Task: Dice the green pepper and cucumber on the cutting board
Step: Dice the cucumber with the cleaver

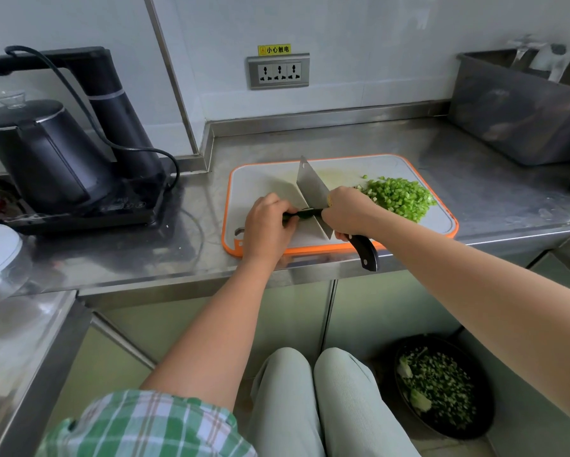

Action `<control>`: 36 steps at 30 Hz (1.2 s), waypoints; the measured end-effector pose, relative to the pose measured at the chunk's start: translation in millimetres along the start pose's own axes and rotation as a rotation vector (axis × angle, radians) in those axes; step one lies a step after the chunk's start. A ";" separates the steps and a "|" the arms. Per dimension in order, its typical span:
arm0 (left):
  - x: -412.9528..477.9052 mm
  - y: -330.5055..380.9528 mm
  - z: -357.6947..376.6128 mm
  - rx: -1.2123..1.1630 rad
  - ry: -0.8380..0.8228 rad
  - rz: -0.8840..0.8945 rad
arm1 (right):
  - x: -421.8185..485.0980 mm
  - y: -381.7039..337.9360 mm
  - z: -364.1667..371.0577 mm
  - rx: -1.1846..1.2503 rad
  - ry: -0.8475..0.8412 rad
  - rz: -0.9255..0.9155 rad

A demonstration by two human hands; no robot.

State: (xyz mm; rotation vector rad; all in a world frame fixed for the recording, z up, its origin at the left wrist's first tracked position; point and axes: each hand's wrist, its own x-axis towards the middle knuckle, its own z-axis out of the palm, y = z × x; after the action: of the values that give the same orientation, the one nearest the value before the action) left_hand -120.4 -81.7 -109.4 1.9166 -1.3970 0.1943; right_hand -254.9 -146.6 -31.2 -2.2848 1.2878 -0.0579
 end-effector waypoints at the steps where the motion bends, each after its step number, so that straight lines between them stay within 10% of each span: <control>1: -0.2 0.1 -0.1 -0.001 0.003 -0.001 | -0.3 0.9 -0.4 -0.003 0.008 0.002; 36: -0.6 0.4 -0.4 0.001 0.010 -0.007 | 2.0 0.9 4.0 0.041 0.077 -0.005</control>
State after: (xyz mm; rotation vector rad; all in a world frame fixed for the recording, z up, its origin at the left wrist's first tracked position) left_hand -120.9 -81.0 -109.3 1.9183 -1.3839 0.2007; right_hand -253.4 -147.0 -35.5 -2.2705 1.3069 -0.1737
